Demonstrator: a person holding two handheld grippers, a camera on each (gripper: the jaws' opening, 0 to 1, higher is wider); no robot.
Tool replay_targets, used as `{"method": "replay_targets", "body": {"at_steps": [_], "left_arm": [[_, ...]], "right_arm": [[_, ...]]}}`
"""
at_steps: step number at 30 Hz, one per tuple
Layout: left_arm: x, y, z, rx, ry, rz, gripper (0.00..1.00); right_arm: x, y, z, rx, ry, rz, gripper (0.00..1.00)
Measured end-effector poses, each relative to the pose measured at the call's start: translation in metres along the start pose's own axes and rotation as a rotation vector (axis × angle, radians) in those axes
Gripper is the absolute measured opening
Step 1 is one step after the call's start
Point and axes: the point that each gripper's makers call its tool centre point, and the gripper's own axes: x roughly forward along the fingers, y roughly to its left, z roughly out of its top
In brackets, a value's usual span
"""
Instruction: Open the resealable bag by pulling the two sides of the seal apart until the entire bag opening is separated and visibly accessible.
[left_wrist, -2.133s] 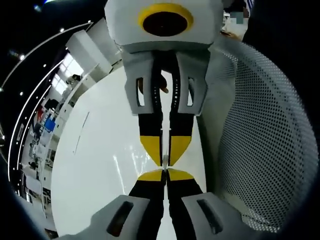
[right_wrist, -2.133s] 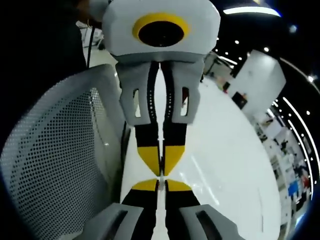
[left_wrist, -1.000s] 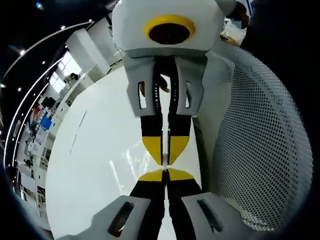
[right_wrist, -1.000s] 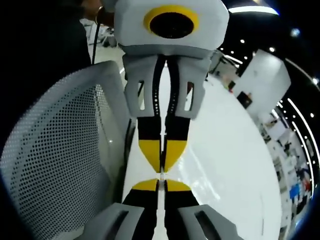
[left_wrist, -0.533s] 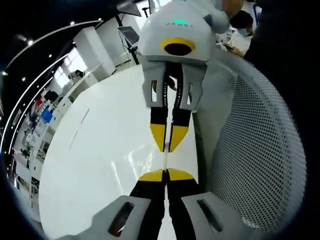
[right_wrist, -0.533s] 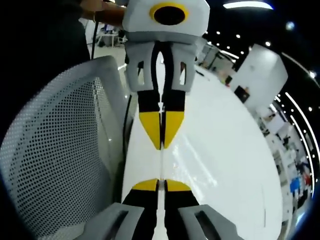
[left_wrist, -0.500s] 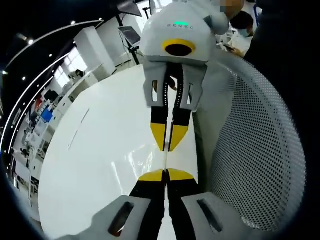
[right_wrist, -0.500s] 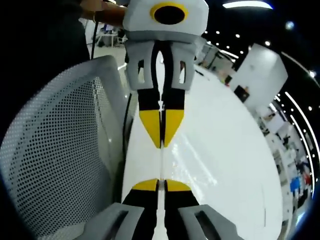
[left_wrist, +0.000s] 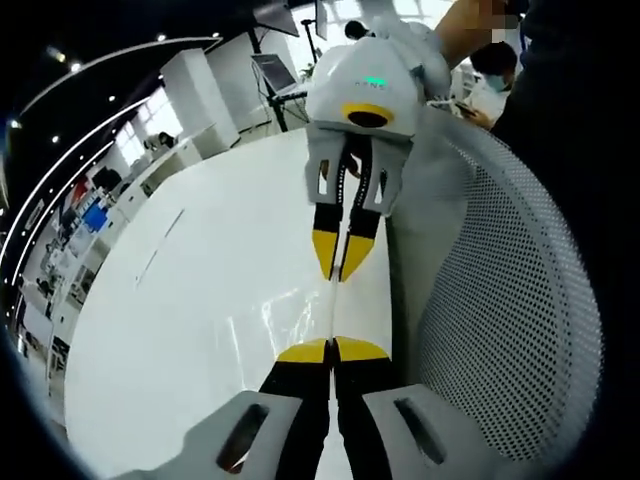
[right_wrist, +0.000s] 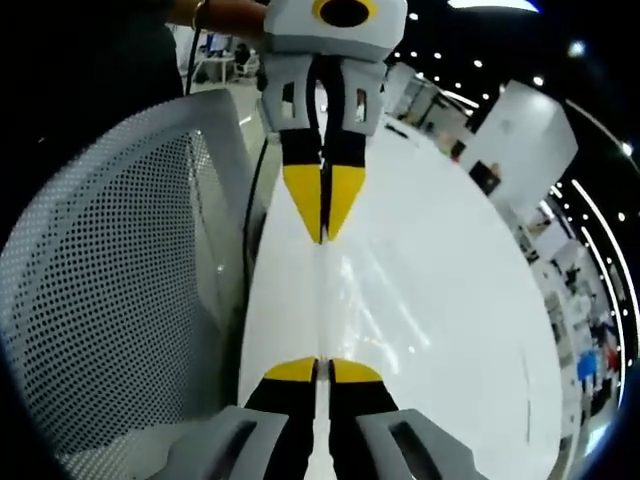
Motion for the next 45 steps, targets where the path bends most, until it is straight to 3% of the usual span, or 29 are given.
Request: {"method": "replay_targets", "body": {"at_steps": [17, 23, 26, 38, 45], "left_arm": [[-0.007, 0.003, -0.002, -0.035, -0.001, -0.02, 0.0], [-0.008, 0.003, -0.004, -0.045, 0.003, -0.016, 0.0], [-0.008, 0.003, -0.004, -0.054, -0.003, -0.017, 0.0], [0.0, -0.001, 0.0, -0.003, 0.018, -0.022, 0.0], [0.002, 0.001, 0.002, 0.017, 0.022, -0.016, 0.0]], "right_arm": [[-0.008, 0.0, -0.03, 0.052, 0.051, 0.0, 0.0], [-0.011, 0.0, -0.046, 0.051, 0.105, -0.004, 0.0], [-0.012, -0.001, -0.044, 0.071, 0.081, -0.008, 0.0], [-0.012, 0.0, -0.051, 0.091, 0.124, -0.036, 0.0], [-0.02, -0.005, -0.04, 0.138, 0.081, -0.063, 0.05]]}}
